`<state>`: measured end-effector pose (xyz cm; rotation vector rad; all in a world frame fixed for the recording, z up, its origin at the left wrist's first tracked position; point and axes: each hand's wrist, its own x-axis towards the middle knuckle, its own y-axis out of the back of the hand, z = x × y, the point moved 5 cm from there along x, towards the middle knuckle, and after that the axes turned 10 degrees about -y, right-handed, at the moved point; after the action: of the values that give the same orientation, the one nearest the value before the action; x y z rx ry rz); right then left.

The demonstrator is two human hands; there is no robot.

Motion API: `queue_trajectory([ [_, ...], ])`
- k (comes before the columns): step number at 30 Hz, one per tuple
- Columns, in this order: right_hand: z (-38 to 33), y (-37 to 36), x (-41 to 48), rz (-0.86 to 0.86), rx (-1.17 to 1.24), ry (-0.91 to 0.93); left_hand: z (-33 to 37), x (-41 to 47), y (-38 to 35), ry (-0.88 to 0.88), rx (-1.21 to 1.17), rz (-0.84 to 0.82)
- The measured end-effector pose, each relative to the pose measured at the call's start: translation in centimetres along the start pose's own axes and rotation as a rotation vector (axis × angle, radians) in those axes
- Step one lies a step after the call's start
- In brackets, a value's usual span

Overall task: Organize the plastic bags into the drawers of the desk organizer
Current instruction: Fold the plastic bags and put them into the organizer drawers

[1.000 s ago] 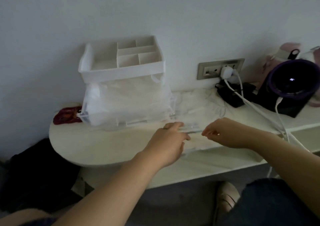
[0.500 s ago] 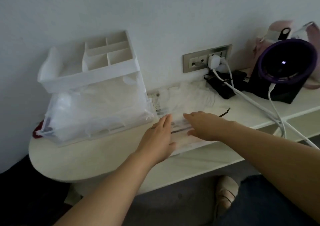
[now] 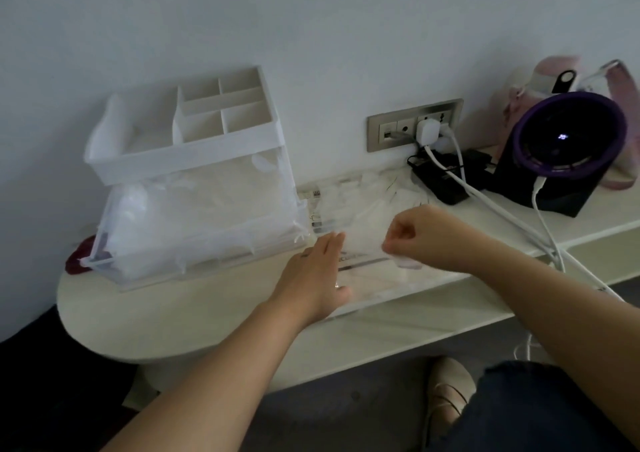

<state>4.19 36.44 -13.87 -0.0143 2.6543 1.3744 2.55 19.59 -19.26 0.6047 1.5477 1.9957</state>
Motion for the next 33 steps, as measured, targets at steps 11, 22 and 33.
queue_trajectory([
  [11, -1.7, 1.1, -1.2, -0.291, 1.235, -0.140, 1.3, -3.3, 2.1, 0.021, -0.298, 0.041],
  [22, -11.1, 5.9, -2.5, 0.052, 1.489, 0.139, 1.1, -11.4, 16.8, -0.100, -0.402, 0.552],
  [33, -25.0, -2.8, -1.3, 0.158, 0.406, 0.417, -8.2, -15.8, 15.9, 0.270, 0.046, 0.536],
])
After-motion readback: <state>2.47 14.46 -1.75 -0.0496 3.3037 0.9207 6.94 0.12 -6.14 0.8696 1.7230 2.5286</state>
